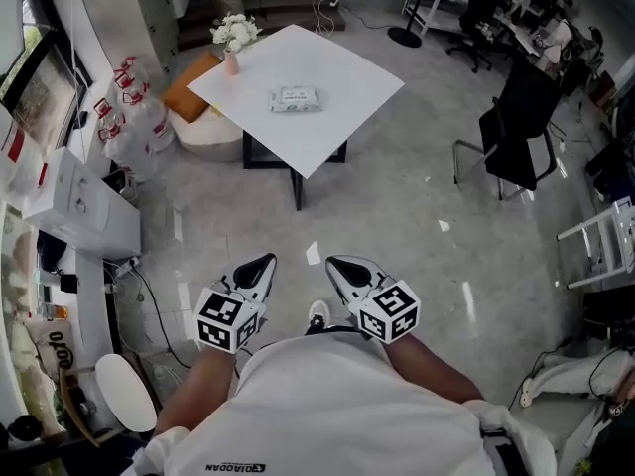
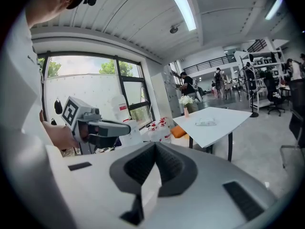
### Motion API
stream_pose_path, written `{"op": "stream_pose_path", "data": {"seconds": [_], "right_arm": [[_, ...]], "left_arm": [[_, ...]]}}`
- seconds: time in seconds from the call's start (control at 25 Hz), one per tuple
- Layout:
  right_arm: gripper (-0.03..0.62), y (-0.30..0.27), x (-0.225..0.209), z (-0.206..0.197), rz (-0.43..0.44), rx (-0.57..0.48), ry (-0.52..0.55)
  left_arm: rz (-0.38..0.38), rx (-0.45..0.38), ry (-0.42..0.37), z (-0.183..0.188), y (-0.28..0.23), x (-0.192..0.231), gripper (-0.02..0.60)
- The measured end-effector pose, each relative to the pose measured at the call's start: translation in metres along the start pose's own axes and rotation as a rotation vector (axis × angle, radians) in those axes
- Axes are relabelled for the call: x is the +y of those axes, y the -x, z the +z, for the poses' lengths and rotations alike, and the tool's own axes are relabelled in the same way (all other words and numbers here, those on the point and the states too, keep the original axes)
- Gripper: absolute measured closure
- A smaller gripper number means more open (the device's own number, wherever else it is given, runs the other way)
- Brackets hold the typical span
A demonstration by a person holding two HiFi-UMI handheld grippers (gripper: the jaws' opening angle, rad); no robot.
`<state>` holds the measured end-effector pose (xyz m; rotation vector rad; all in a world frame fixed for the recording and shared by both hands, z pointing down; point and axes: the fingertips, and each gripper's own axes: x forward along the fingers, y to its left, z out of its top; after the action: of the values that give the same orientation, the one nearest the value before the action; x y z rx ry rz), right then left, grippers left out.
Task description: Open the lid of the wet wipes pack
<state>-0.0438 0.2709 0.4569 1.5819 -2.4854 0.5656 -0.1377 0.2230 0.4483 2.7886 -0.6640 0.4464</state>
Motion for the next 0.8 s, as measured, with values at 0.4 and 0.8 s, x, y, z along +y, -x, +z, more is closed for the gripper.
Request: {"op": "stream_pose_path", "data": {"seconds": [0.4,0.8], "right_arm": [[0.588,-0.014,-0.088,0.010,0.048,0.012,-0.018],[0.588,-0.019,-0.120,0.015,0.070,0.004,-0.062]], "left_arm": [[0.035,0.028,0.022,0.015,-0.088,0.004,0.574],[0.049,0.067,0.009,0.026,-0.121,0.003,0.574]]}}
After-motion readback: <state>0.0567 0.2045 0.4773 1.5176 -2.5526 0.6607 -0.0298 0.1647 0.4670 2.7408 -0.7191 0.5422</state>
